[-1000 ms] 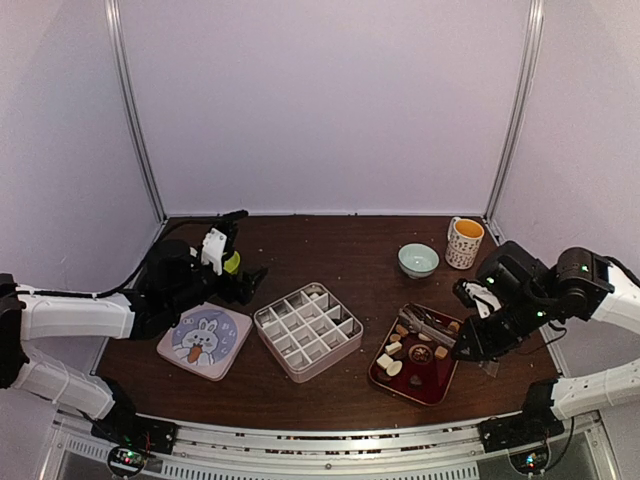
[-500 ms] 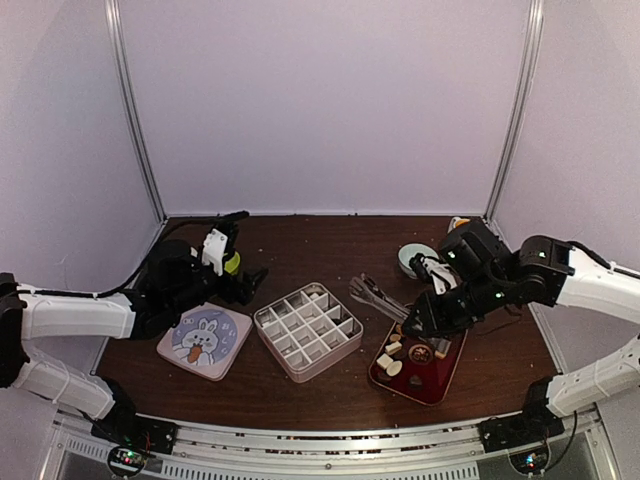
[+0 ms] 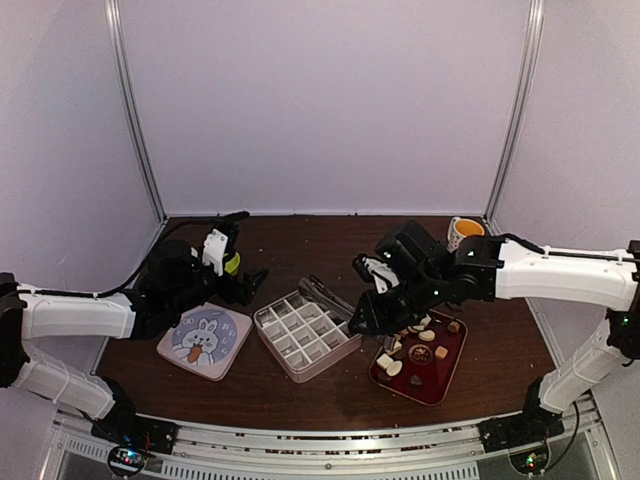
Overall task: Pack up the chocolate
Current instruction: Place the fake chocolate in the empty pocket of the box.
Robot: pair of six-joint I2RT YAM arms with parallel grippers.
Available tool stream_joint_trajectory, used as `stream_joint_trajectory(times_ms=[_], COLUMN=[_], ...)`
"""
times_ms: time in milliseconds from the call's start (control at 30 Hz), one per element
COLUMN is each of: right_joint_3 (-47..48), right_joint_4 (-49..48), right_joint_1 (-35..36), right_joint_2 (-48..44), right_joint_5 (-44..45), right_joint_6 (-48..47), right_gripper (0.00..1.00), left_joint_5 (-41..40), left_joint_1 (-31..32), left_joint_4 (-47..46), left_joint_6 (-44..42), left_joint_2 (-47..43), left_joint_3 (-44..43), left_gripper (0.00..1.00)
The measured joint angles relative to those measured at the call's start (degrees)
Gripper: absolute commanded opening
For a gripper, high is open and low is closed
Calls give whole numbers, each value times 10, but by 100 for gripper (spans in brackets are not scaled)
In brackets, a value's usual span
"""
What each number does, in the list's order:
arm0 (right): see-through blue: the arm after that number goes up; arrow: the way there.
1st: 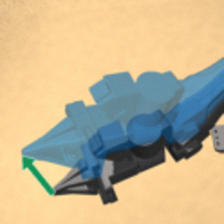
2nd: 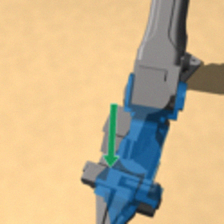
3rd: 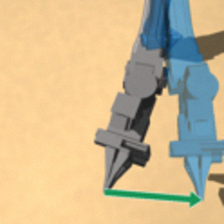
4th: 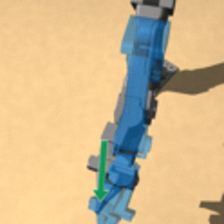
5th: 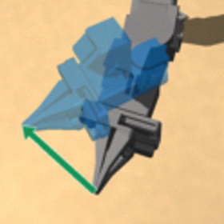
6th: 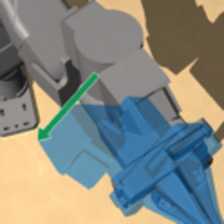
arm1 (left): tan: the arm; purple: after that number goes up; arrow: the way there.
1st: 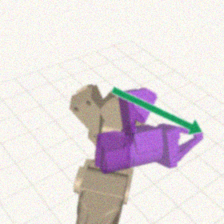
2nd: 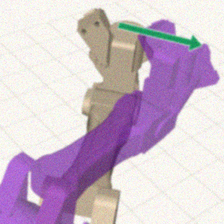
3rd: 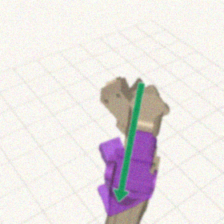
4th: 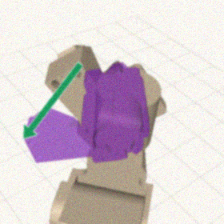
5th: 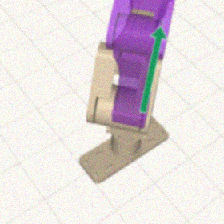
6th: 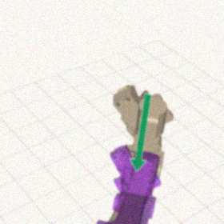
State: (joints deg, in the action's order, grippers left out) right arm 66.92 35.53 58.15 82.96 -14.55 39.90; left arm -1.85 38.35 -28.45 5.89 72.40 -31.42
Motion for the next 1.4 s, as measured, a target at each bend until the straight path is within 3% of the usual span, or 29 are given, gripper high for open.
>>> stream_joint_trajectory(times_ms=[533,1400], right_joint_3=[75,82], right_joint_4=[-2,21], right_joint_1=[0,0], right_joint_2=[94,111], right_joint_5=[5,31], right_joint_6=[-41,-55], right_gripper=[21,30], left_joint_5=[2,2], left_joint_1=[0,0], left_joint_4=[0,0], left_joint_6=[0,0], left_joint_2=[0,0], left_joint_3=[0,0], left_gripper=[98,98])
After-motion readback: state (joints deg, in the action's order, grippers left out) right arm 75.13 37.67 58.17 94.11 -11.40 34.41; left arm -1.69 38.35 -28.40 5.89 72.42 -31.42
